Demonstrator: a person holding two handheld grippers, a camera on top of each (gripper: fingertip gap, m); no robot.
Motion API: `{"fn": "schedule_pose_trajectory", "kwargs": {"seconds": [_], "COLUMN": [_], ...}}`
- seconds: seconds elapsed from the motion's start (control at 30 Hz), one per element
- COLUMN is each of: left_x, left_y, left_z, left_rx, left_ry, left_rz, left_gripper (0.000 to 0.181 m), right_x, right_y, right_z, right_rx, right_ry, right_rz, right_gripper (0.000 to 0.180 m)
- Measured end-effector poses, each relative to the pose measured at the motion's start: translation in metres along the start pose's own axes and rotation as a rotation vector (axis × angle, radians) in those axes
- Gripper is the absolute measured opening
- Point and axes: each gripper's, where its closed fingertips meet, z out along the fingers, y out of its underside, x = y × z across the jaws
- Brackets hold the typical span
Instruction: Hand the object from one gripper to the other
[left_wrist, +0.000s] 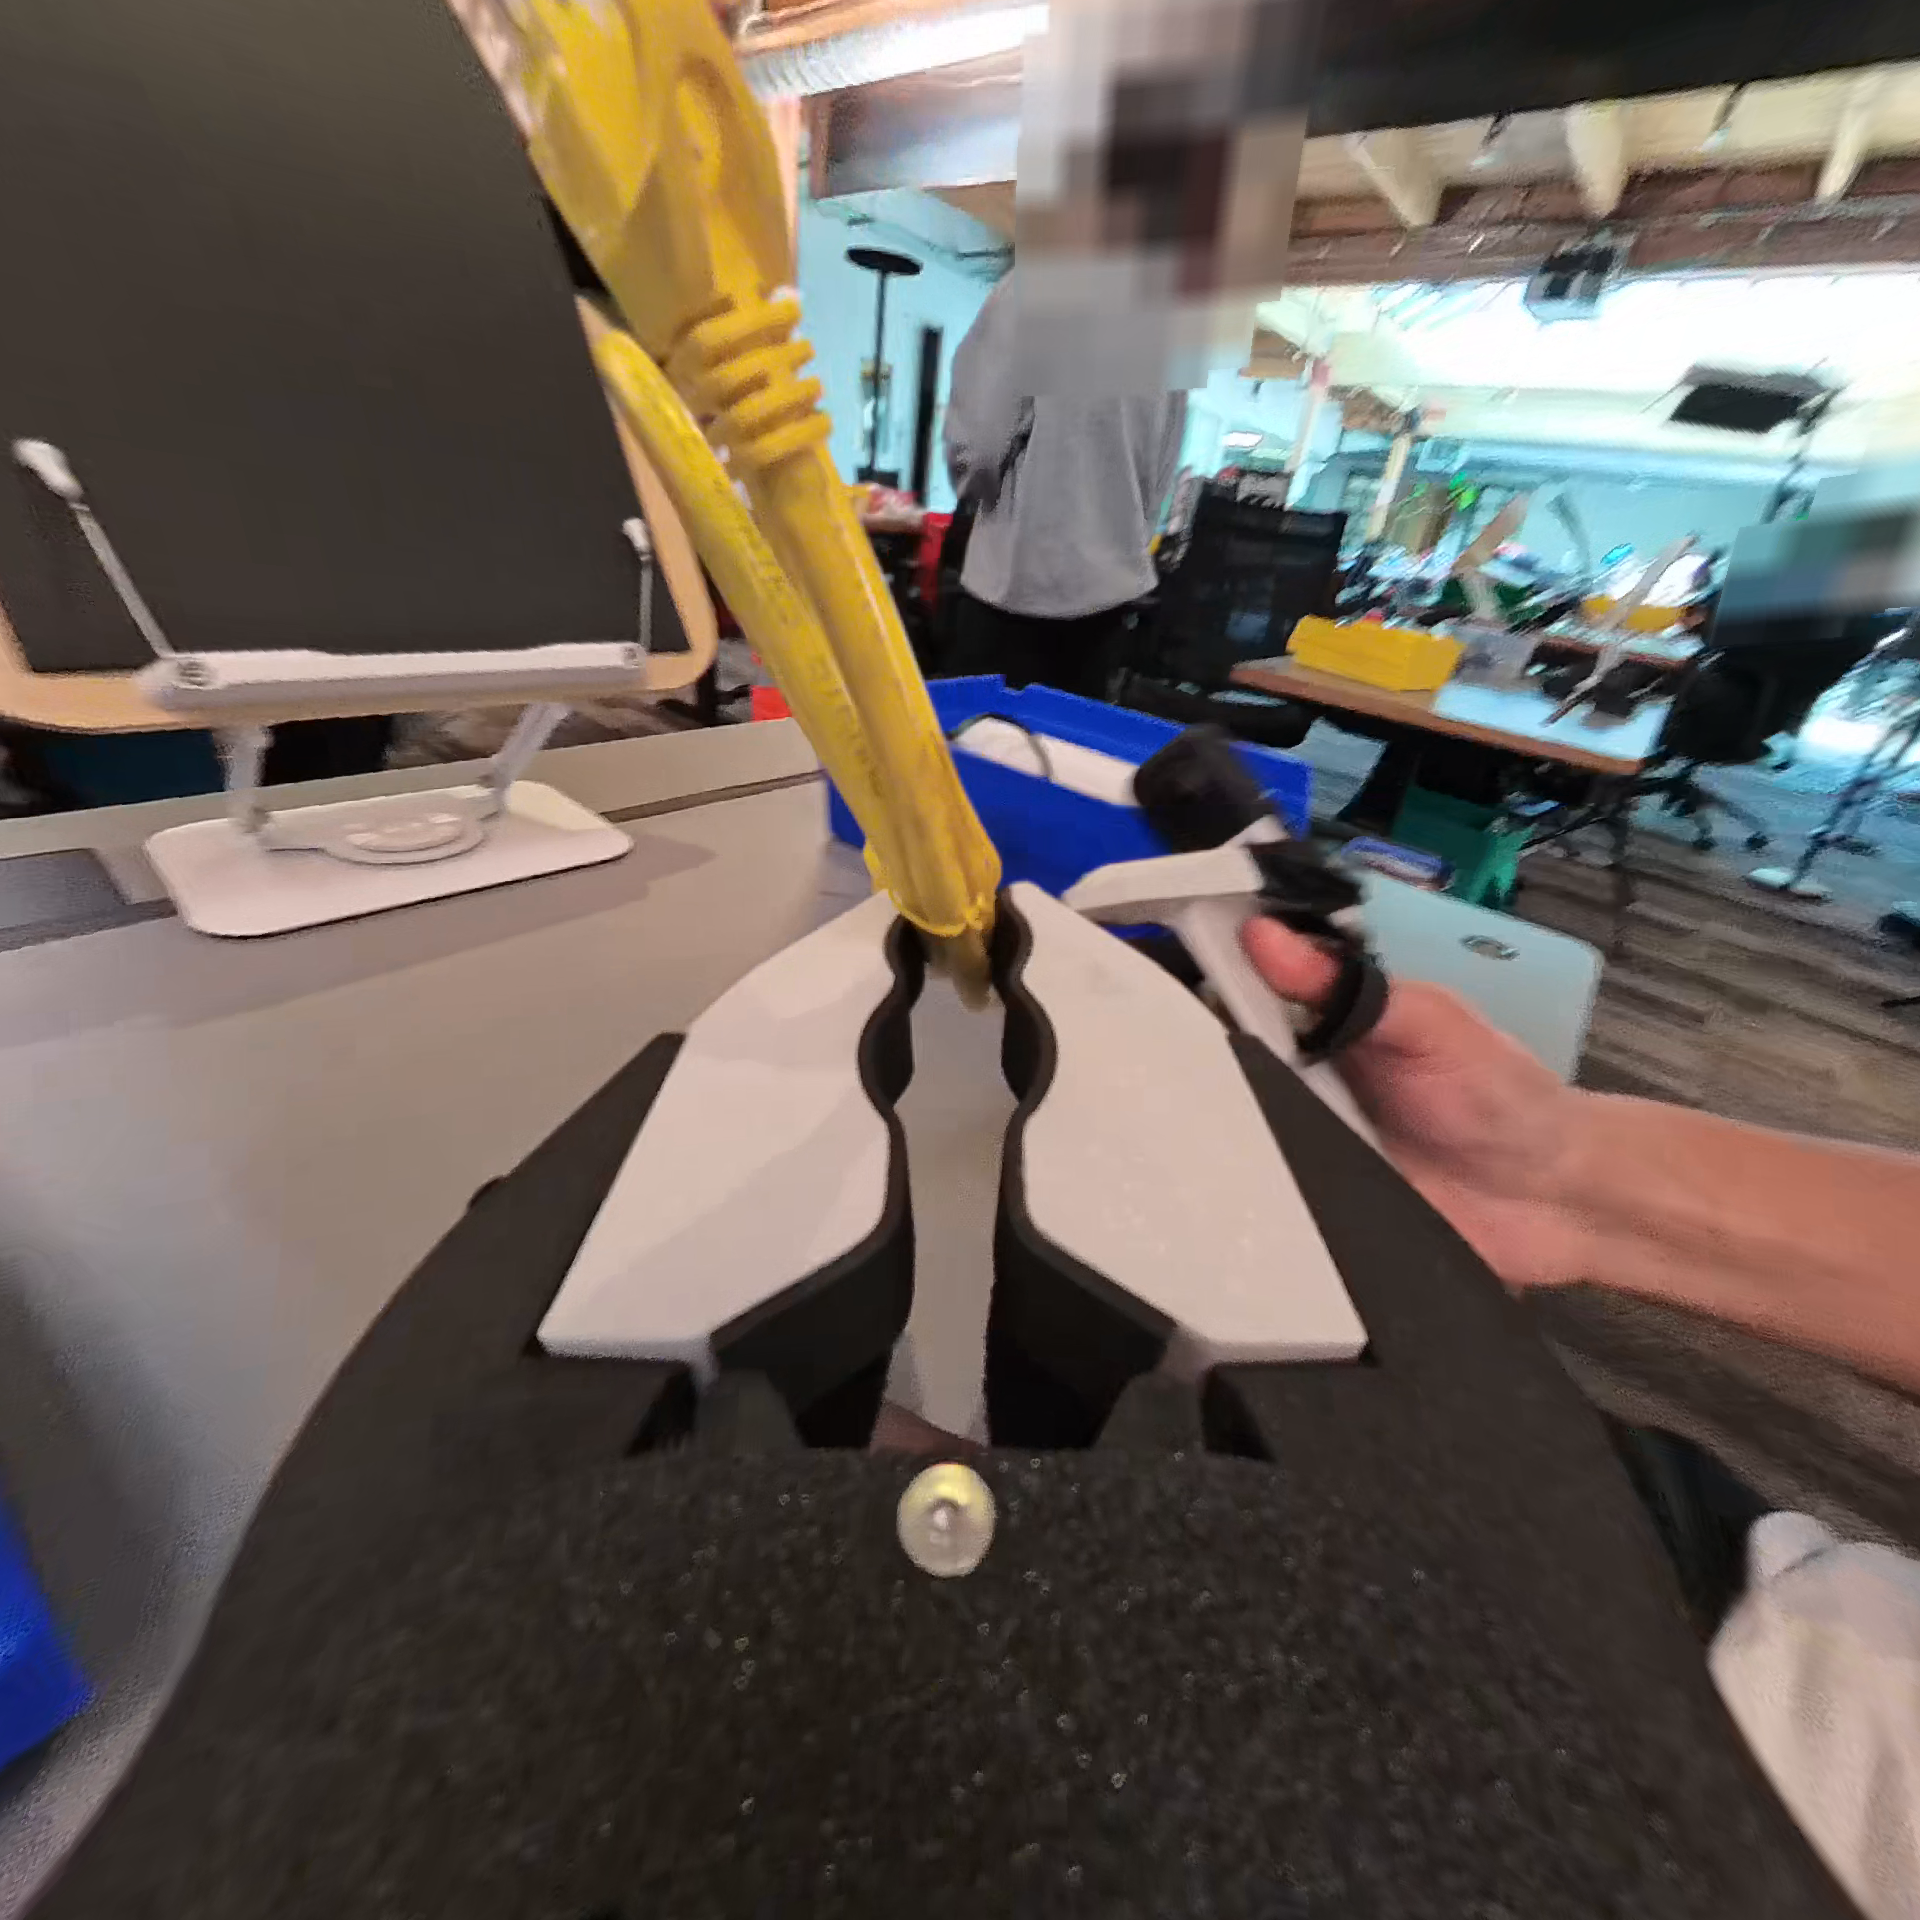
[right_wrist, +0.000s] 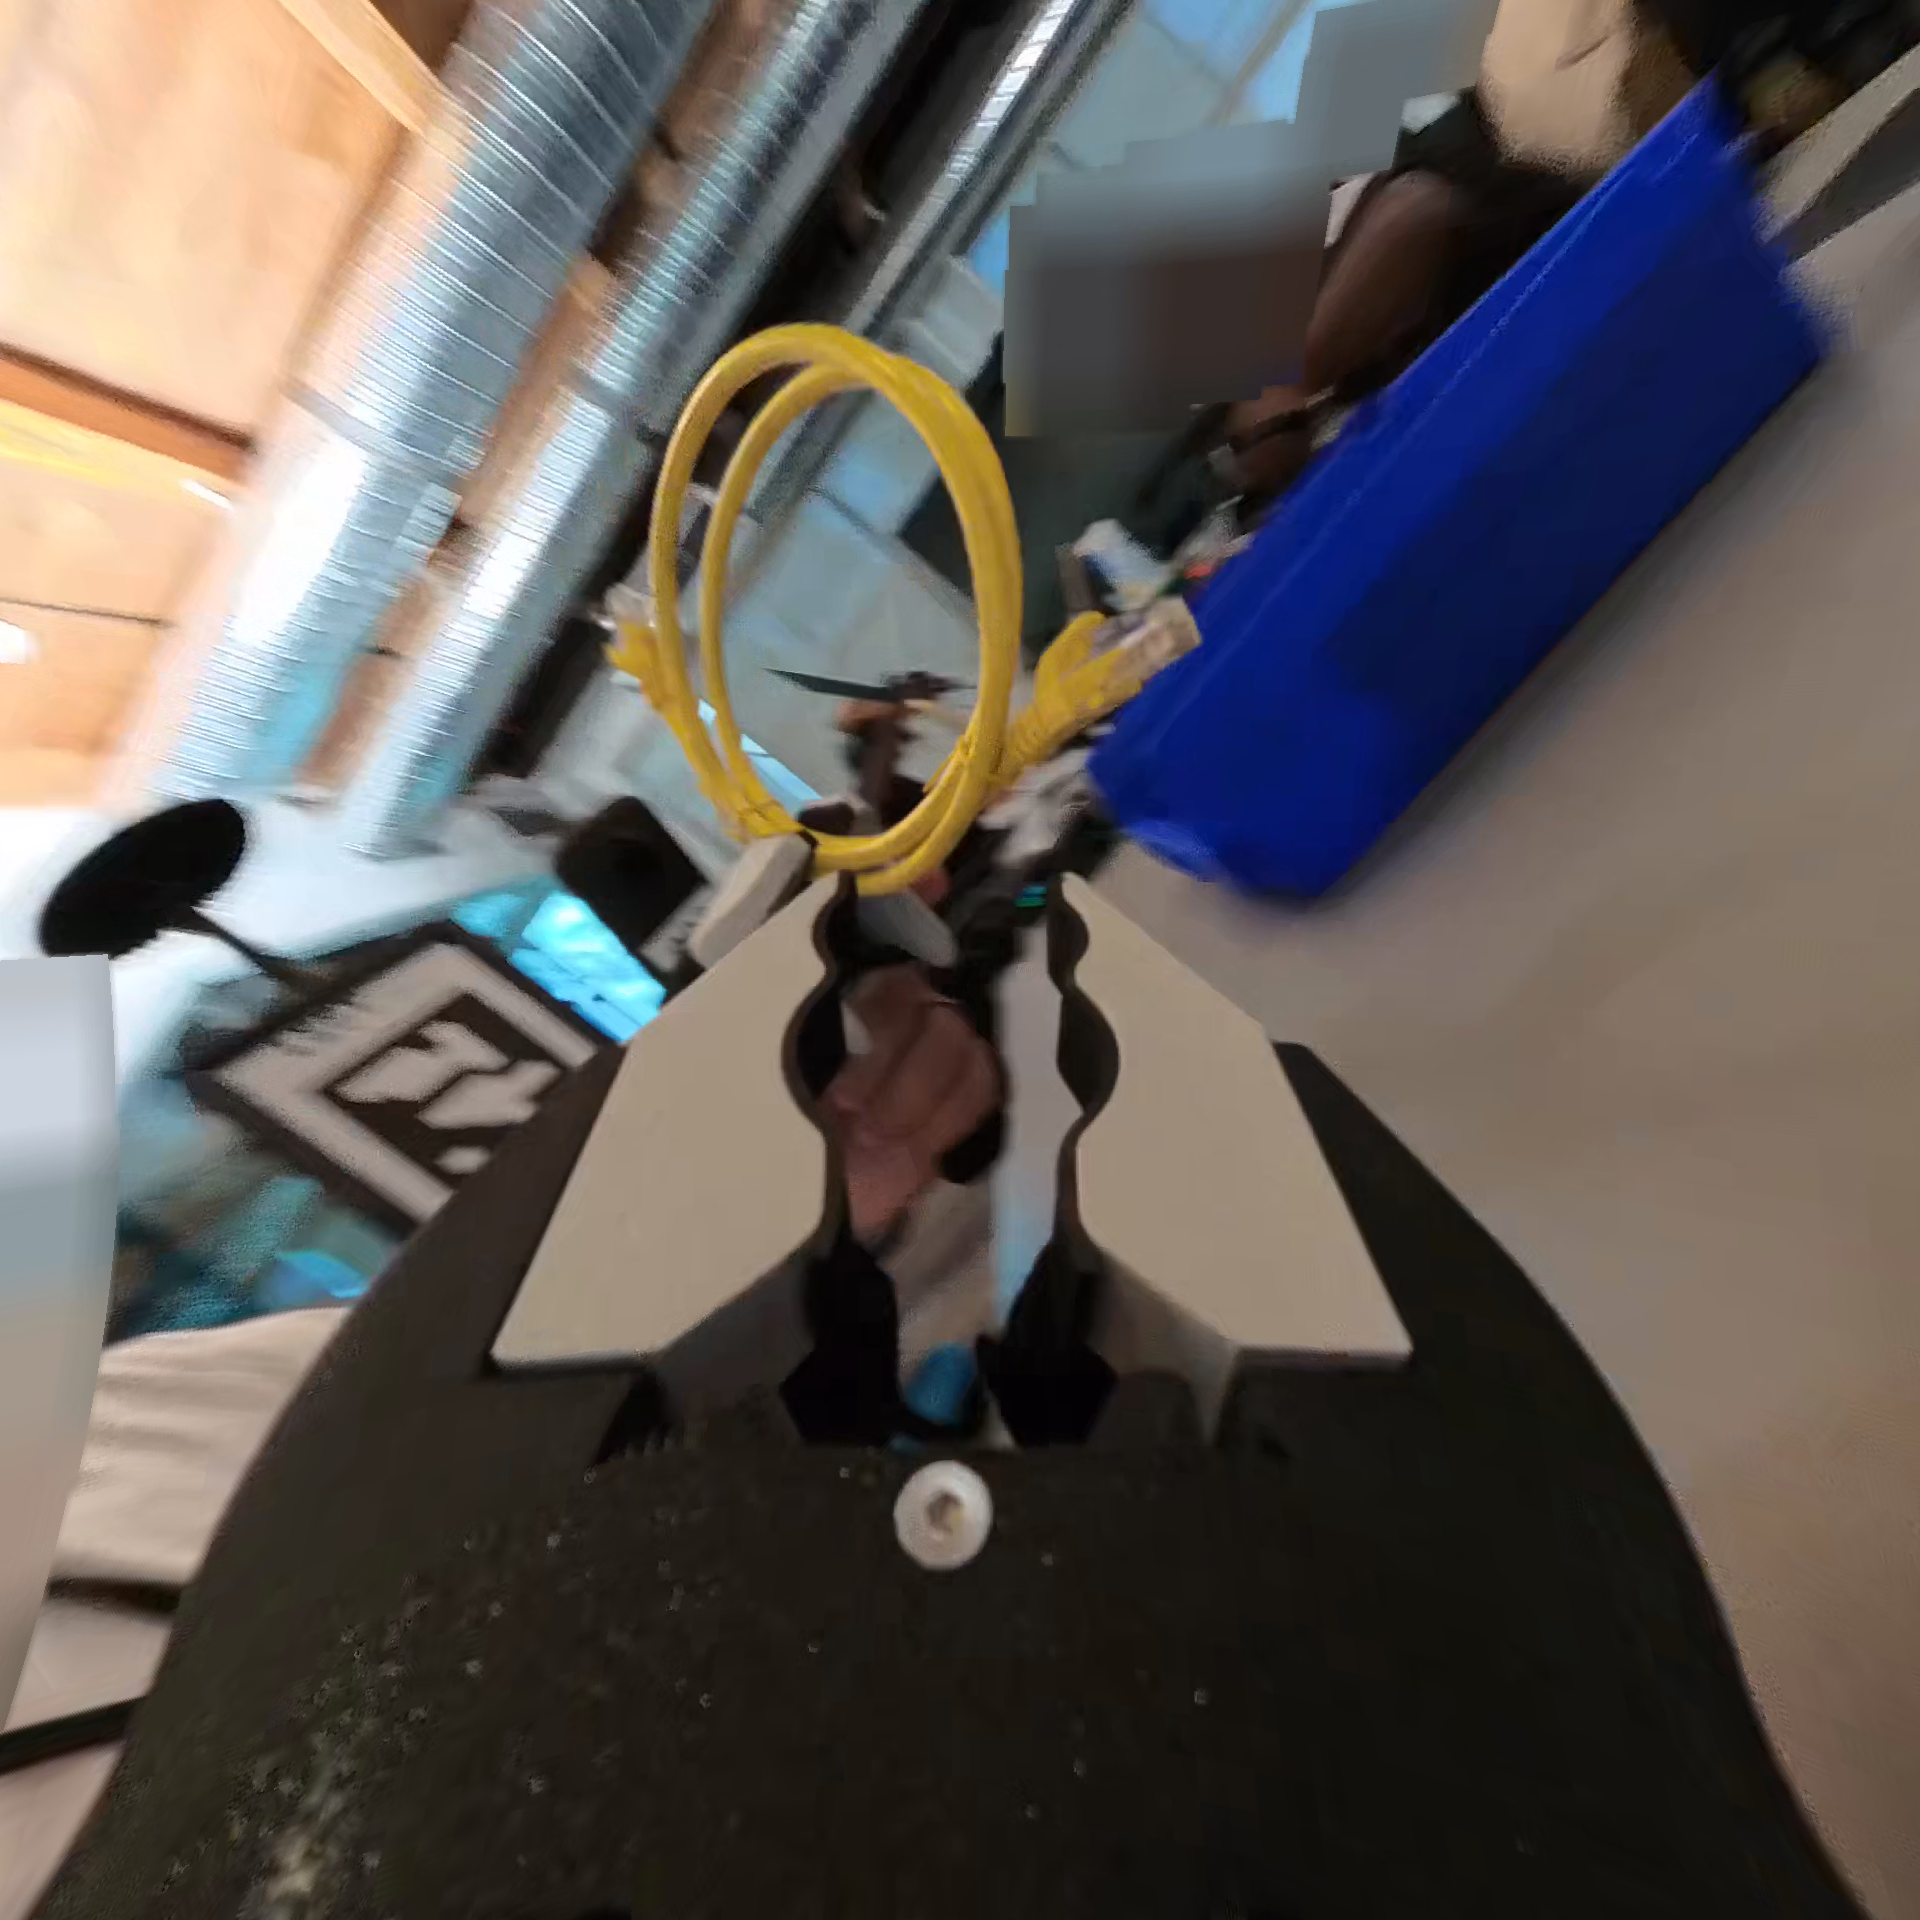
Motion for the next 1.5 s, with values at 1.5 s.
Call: {"fn": "schedule_pose_trajectory", "kwargs": {"seconds": [1.5], "left_x": [-0.002], "left_y": [0.027], "left_z": [-0.011], "left_rx": [-0.213], "left_ry": [-0.014], "left_rz": [0.922], "left_gripper": [0.040], "right_x": [-0.060], "right_y": [0.094], "right_z": [-0.011], "right_rx": [-0.770], "right_ry": [-0.049], "right_rz": [-0.606], "right_gripper": [0.011]}}
